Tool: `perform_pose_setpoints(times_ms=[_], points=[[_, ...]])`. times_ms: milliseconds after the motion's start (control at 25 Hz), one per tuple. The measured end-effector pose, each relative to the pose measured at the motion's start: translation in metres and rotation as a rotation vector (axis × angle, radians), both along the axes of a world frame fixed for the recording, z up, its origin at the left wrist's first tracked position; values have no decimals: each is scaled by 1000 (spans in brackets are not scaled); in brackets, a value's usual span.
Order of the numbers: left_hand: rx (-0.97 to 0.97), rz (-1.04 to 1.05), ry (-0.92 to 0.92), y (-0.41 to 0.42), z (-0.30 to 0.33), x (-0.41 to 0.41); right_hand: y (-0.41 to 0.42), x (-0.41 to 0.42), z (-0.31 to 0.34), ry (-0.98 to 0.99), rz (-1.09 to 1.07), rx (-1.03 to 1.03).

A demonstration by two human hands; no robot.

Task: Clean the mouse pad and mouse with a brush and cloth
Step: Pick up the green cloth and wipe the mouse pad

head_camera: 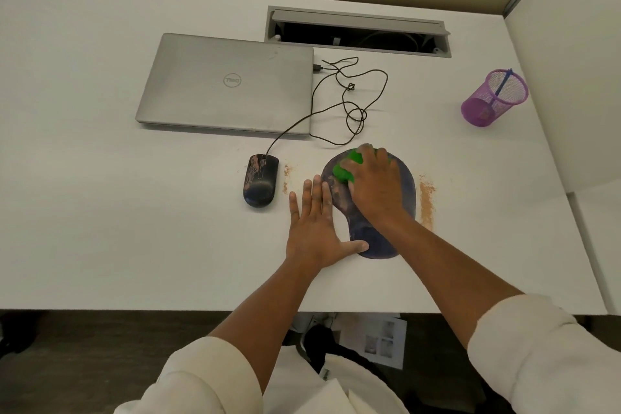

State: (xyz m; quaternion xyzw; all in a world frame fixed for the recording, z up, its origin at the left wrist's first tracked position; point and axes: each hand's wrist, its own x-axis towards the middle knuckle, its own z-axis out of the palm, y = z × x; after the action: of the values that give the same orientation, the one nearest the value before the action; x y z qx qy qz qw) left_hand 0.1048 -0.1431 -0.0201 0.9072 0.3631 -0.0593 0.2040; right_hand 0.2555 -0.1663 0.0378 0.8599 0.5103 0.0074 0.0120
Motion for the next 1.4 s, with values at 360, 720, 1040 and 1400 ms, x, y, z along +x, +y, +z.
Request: perform_pose_setpoints(times_ms=[360, 720, 1040, 1400], points=[[-31, -15, -26, 2, 0, -1, -58, -21, -10, 349, -43, -60], [-33, -1, 30, 0, 3, 4, -23, -9, -7, 55, 152, 92], [-43, 2, 81, 0, 5, 5, 21, 13, -3, 71, 89, 47], [-49, 7, 91, -1, 9, 5, -60, 14, -1, 124, 341, -77]])
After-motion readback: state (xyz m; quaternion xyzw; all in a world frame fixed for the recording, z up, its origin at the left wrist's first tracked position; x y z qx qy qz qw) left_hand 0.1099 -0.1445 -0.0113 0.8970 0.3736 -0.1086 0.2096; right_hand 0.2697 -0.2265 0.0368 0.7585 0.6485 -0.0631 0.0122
